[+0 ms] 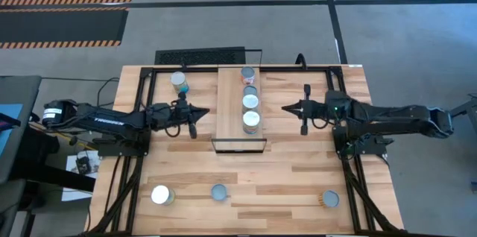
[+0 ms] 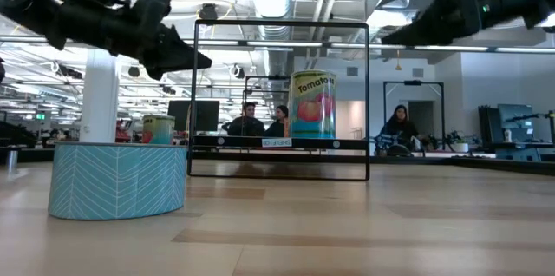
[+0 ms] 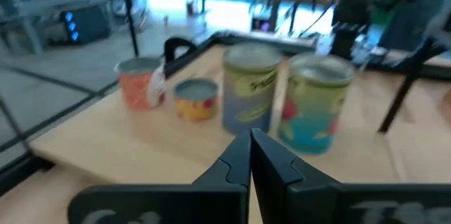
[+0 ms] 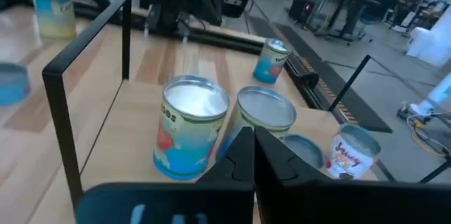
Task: Pick and place cans onto a shelf
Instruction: Put the canned tomatoes on the shelf and align them with the other tomato cans
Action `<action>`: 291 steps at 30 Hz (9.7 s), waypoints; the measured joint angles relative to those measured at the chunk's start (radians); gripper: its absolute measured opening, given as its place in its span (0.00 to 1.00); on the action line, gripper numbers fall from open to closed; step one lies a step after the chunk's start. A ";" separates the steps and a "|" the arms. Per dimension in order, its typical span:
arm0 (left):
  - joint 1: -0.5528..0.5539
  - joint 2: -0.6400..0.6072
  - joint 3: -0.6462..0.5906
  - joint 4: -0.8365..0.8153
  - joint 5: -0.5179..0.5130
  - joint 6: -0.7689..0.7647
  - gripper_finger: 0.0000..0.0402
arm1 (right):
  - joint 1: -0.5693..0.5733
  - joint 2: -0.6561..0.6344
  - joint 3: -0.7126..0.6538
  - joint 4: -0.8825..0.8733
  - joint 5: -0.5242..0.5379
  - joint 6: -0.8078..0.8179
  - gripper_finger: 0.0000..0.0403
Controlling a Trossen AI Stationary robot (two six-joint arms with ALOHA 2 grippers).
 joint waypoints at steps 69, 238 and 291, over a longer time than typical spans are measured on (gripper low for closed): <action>0.649 0.282 0.475 -1.005 -0.055 0.474 0.07 | 0.020 -0.006 -0.360 0.641 0.010 0.110 0.03; -0.208 -0.017 0.160 -0.339 -0.272 -0.043 0.66 | 0.041 0.010 -0.349 0.643 -0.018 0.102 0.03; 0.173 0.594 0.090 0.483 0.559 0.220 0.66 | 0.041 0.010 -0.348 0.691 -0.016 0.113 0.03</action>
